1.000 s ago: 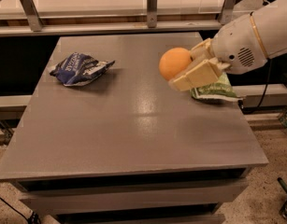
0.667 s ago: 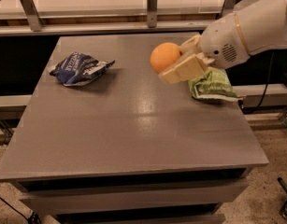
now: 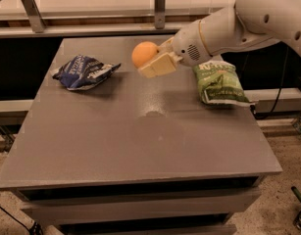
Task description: Move orange near blue chip bag
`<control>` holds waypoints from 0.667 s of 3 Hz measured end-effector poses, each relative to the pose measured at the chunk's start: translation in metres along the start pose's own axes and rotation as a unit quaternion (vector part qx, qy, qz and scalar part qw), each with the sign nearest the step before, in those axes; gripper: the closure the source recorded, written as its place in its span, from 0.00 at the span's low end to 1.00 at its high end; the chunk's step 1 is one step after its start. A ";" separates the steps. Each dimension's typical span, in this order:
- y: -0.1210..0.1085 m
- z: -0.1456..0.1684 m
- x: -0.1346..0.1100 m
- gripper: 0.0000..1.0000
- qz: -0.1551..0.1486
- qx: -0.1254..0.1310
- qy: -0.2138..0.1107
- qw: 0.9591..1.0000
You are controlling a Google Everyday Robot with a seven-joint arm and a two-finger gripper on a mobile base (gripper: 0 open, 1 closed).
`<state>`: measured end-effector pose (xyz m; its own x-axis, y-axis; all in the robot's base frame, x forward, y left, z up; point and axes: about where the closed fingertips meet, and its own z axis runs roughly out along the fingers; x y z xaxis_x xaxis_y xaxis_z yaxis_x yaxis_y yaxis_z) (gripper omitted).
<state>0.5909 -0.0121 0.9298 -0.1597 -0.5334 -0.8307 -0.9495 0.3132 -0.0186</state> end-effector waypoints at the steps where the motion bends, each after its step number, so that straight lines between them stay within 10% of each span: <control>1: -0.002 0.042 0.001 1.00 0.003 -0.016 0.001 1.000; 2: 0.004 0.072 0.000 1.00 0.000 -0.036 -0.001 0.999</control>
Offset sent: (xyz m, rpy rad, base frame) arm 0.0203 0.0883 -0.0622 0.0236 0.0548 0.1021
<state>0.6068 0.0456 0.8895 -0.1592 -0.5324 -0.8314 -0.9664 0.2561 0.0210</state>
